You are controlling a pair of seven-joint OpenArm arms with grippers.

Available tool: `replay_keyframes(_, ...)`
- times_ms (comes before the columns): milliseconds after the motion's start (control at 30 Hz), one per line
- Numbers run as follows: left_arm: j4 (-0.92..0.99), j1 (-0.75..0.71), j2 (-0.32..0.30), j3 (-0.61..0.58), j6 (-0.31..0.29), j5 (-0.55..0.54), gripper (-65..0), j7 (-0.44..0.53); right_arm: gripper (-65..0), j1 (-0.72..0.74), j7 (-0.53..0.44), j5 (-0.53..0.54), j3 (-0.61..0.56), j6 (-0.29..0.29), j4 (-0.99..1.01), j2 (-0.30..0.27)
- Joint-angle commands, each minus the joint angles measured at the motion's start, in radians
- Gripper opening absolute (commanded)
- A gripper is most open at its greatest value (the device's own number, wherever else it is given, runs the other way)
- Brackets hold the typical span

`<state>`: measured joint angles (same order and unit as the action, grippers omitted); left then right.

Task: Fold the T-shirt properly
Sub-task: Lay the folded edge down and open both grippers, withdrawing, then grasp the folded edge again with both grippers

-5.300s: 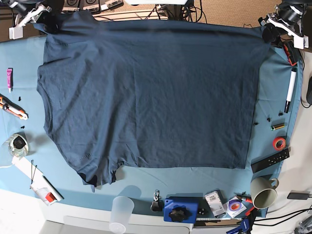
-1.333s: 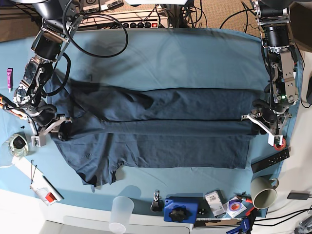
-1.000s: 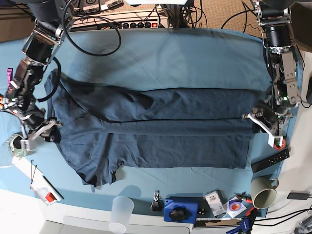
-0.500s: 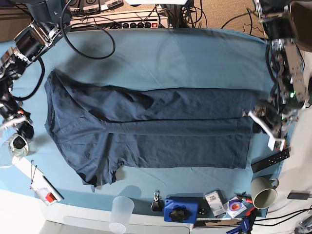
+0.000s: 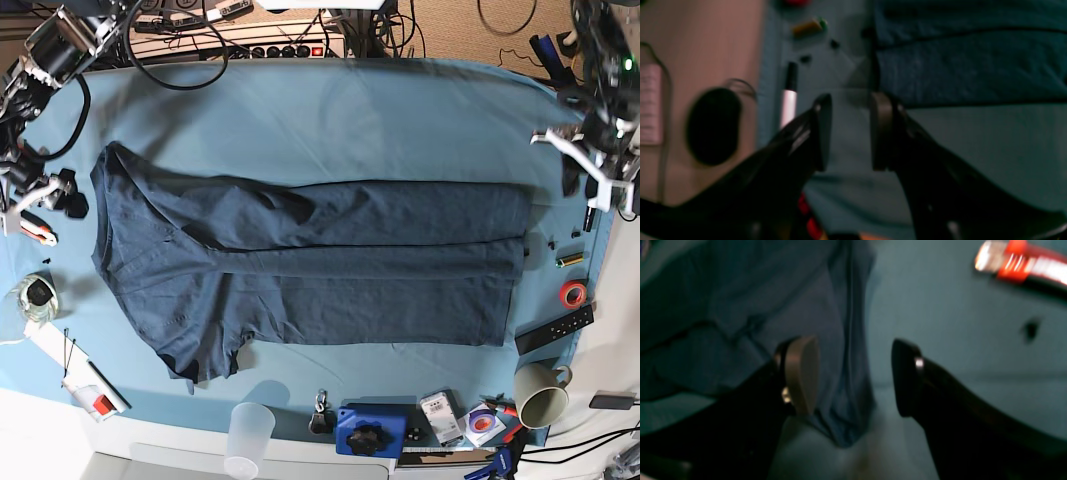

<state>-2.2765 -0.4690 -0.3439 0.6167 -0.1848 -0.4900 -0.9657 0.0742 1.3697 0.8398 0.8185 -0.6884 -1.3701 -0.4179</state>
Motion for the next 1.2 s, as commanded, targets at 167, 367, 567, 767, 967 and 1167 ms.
replay_keyframes(167,-0.067,-0.066,-0.004,0.069,0.005,-0.001,-44.3,0.023,-30.8,-0.030,-0.057,0.122,0.006,0.015,0.000,-0.022)
replay_keyframes(367,-0.067,-0.066,0.053,0.069,0.005,-0.013,-44.3,0.023,-30.8,-0.030,-0.032,0.133,0.006,0.023,0.112,-0.013)
replay_keyframes(567,-0.067,-0.066,0.087,0.068,0.005,-0.024,-44.3,0.023,-30.8,-0.029,-0.016,0.204,0.005,-0.010,0.261,0.019)
replay_keyframes(767,-0.067,-0.066,0.092,0.068,0.005,-0.026,-44.3,0.028,-30.8,-0.029,-0.006,0.211,0.005,-0.010,0.306,0.056)
replay_keyframes(967,-0.067,-0.065,0.095,0.067,0.005,-0.028,-44.3,0.098,-30.8,-0.024,-0.006,0.211,-0.049,-0.010,0.306,0.066)
replay_keyframes(1167,-0.056,-0.045,0.100,0.066,0.005,-0.027,-44.4,0.152,-30.8,-0.024,-0.097,0.210,-0.156,-0.010,0.306,0.066)
